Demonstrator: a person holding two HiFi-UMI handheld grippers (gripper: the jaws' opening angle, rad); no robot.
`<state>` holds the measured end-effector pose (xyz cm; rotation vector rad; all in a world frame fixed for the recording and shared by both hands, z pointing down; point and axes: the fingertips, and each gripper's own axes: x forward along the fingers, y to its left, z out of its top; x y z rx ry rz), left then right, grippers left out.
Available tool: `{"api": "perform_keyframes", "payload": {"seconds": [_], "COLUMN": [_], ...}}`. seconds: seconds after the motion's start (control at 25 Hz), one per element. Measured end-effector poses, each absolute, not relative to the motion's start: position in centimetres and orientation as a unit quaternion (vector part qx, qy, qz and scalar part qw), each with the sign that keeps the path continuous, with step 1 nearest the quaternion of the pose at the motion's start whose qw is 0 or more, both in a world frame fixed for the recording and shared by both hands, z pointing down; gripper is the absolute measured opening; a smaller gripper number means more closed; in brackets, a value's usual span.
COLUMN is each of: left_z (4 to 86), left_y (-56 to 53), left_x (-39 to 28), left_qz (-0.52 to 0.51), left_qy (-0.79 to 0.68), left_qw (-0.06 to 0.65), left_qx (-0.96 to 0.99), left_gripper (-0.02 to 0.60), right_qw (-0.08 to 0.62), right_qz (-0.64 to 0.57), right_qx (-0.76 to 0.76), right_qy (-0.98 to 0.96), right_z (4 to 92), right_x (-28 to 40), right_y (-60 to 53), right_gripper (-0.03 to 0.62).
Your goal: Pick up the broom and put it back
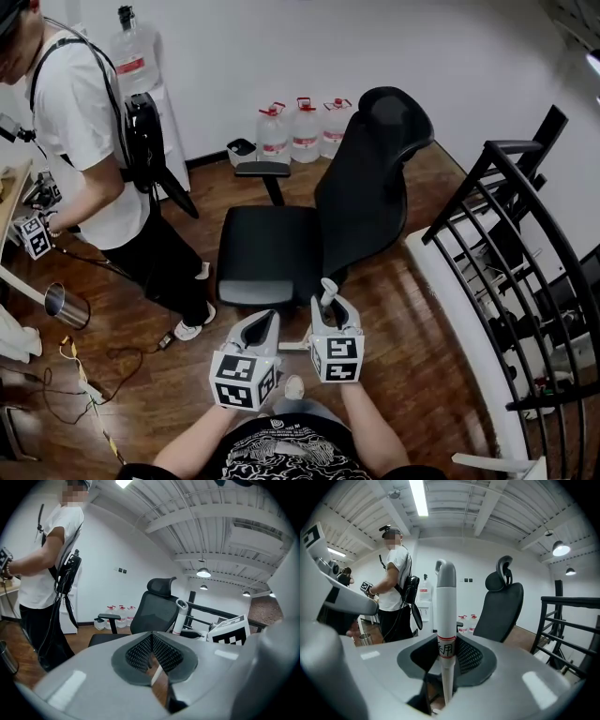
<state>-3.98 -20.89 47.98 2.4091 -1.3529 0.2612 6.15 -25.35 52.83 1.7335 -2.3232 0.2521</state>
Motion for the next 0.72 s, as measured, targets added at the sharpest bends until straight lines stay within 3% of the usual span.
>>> {"api": "perform_keyframes", "payload": {"seconds": [0.72], "left_z": [49.8], "left_y": [-25.6], "left_x": [-2.5], "left_qz": [0.111], "left_qy": [-0.491], "left_qw": [0.191], "left_qx": [0.843], "left_gripper": [0.006], "right_qw": [0.164], "right_qz": [0.131], "right_qx": [0.565], "right_qy": [-0.798], "right_z": [60.6], "right_x": [6.2], "right_y": [-31.3], "right_gripper": [0.094]}}
